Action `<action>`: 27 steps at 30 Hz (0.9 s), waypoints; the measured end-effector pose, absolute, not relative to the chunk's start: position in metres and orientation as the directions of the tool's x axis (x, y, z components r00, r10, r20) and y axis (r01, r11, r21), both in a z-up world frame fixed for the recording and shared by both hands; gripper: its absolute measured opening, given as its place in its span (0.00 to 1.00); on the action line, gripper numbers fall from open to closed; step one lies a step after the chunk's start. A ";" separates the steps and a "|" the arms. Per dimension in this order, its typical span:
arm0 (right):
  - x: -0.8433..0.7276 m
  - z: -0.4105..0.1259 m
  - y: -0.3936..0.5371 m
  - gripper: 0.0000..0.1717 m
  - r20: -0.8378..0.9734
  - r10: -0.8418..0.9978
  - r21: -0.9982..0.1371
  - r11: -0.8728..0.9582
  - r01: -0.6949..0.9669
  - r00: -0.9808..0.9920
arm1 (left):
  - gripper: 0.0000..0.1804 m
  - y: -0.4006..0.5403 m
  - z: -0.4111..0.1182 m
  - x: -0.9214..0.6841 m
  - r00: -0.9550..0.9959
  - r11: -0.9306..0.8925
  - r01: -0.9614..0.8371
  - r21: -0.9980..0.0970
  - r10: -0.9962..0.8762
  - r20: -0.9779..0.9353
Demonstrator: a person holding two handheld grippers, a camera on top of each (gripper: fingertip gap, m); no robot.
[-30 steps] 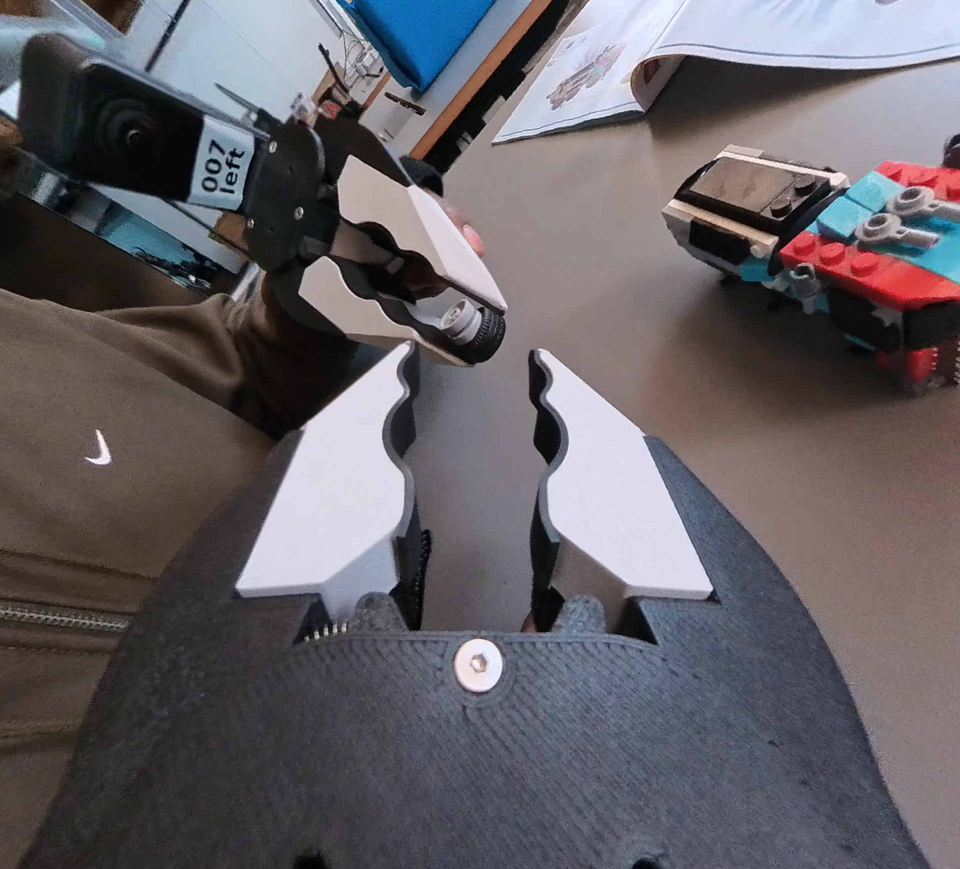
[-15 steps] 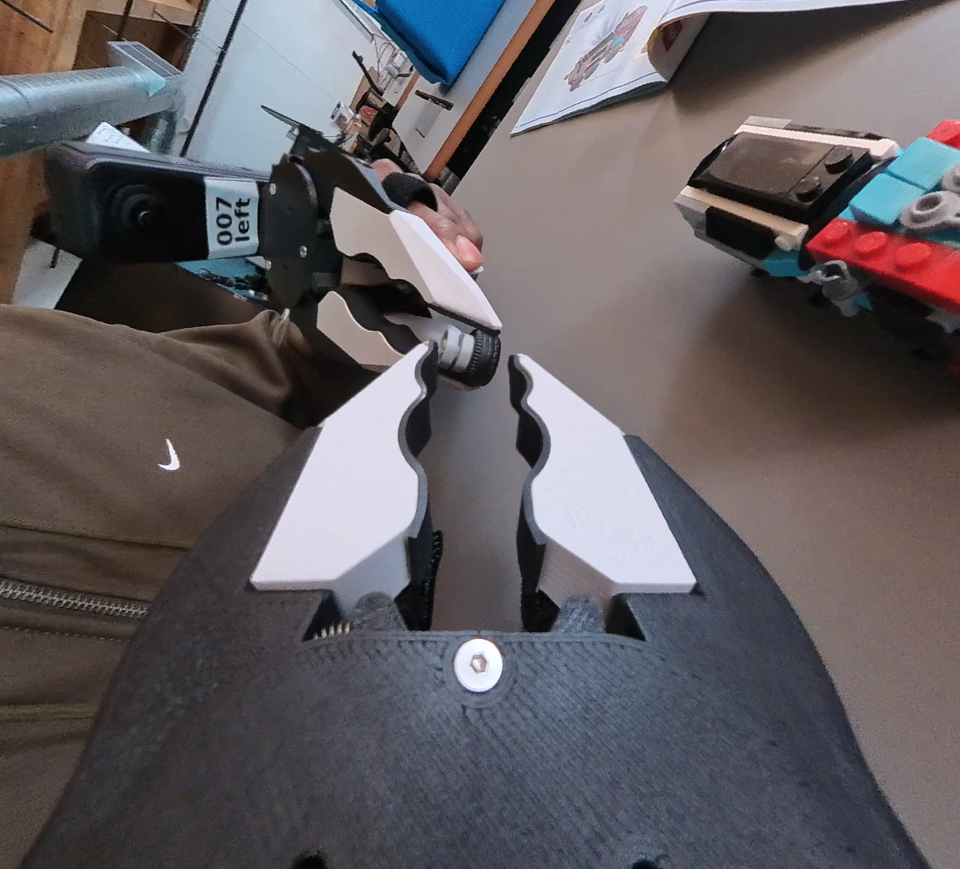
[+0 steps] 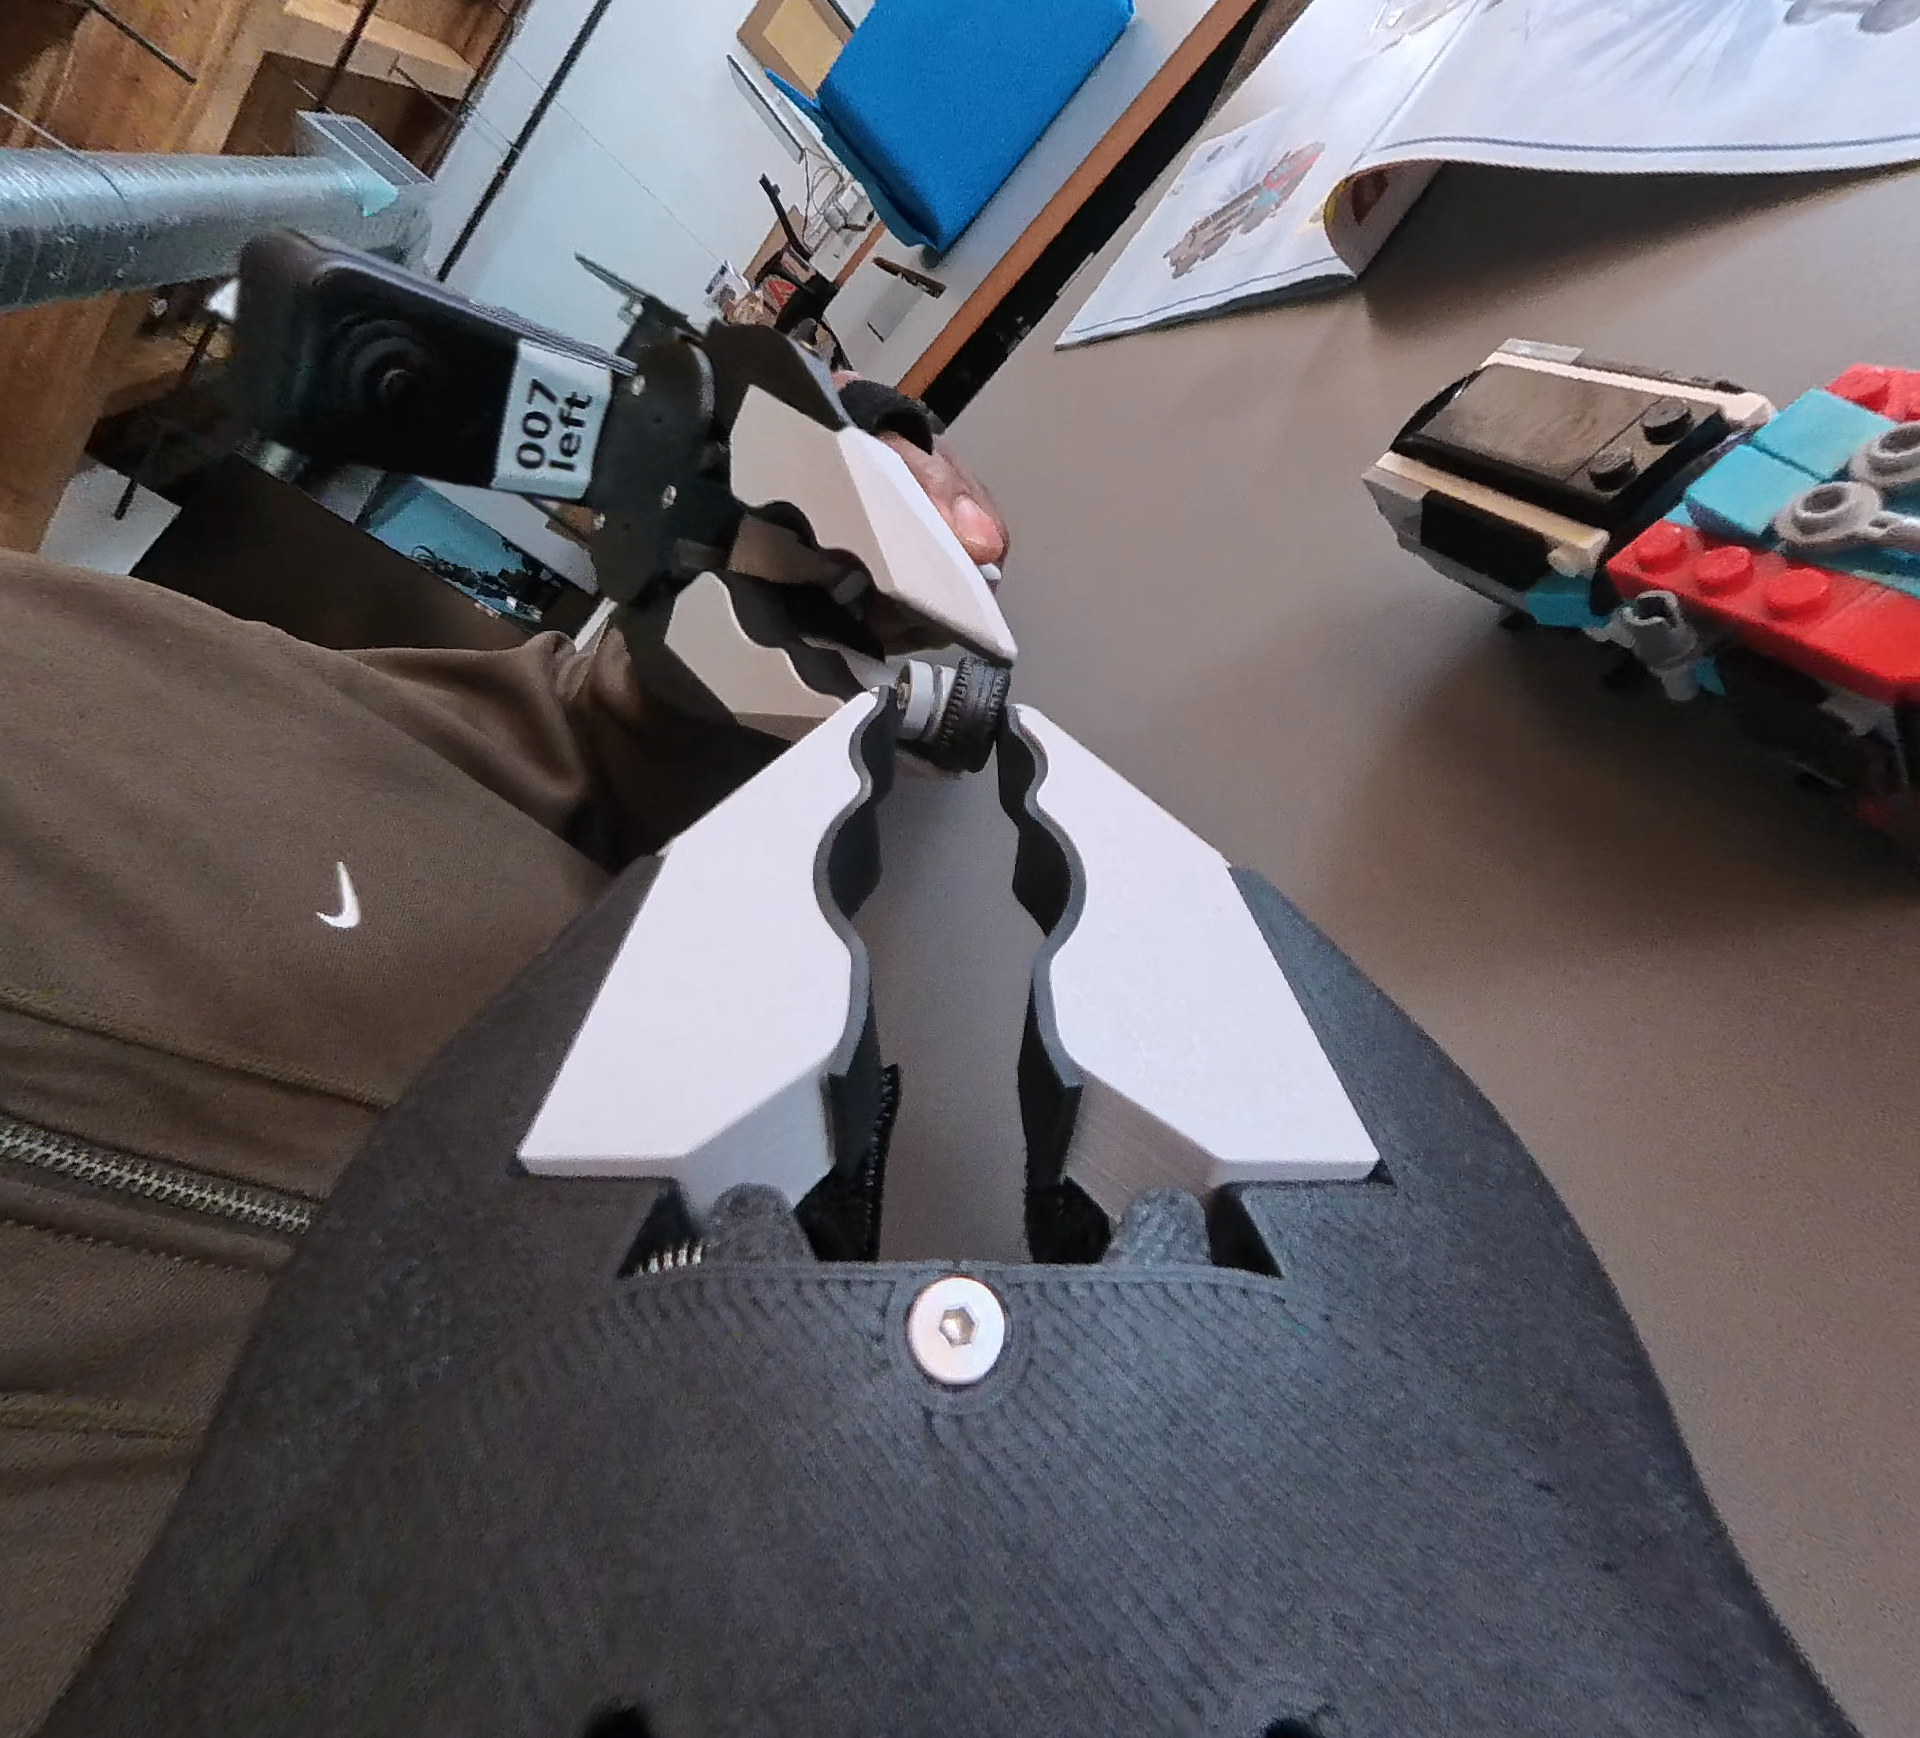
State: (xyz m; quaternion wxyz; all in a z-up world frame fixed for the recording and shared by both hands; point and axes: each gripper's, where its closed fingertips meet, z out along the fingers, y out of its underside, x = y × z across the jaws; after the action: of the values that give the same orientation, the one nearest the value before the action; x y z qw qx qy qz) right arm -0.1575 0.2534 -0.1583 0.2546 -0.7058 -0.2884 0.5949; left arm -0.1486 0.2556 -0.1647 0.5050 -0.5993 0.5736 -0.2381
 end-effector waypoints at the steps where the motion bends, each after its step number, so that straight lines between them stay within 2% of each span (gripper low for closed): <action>1: -0.157 -0.157 0.254 0.10 -0.693 0.712 -0.705 -0.702 0.096 0.118 | 0.12 0.256 -0.163 -0.149 0.230 0.162 -0.435 -0.886 -0.931 -0.284; 5: -0.153 -0.146 0.254 0.10 -0.682 0.728 -0.726 -0.686 0.053 0.072 | 0.15 0.256 -0.157 -0.151 0.237 0.090 -0.365 -0.926 -0.953 -0.186; 9: -0.151 -0.134 0.249 0.10 -0.645 0.764 -0.763 -0.645 0.036 0.007 | 0.24 0.249 -0.150 -0.155 0.165 -0.161 -0.223 -0.961 -0.978 0.125; 11: -0.150 -0.131 0.245 0.10 -0.620 0.785 -0.785 -0.619 0.034 -0.017 | 0.25 0.245 -0.139 -0.154 0.090 -0.301 -0.120 -0.946 -0.952 0.292; 14: -0.149 -0.128 0.242 0.10 -0.579 0.815 -0.815 -0.578 0.031 -0.028 | 0.25 0.237 -0.124 -0.150 -0.029 -0.424 -0.021 -0.905 -0.905 0.424; 23: -0.149 -0.126 0.236 0.10 -0.536 0.842 -0.844 -0.534 0.047 -0.058 | 0.14 0.234 -0.125 -0.142 -0.041 -0.451 -0.004 -0.893 -0.892 0.450; 27: -0.148 -0.128 0.237 0.10 -0.538 0.841 -0.843 -0.536 0.048 -0.051 | 0.13 0.237 -0.127 -0.141 -0.025 -0.463 0.000 -0.886 -0.886 0.463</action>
State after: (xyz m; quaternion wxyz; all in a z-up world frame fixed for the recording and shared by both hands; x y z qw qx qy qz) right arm -0.1480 0.2375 -0.1275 0.3160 -0.6119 -0.3632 0.6275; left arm -0.1410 0.2366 -0.1271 0.3618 -0.5971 0.3708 -0.6124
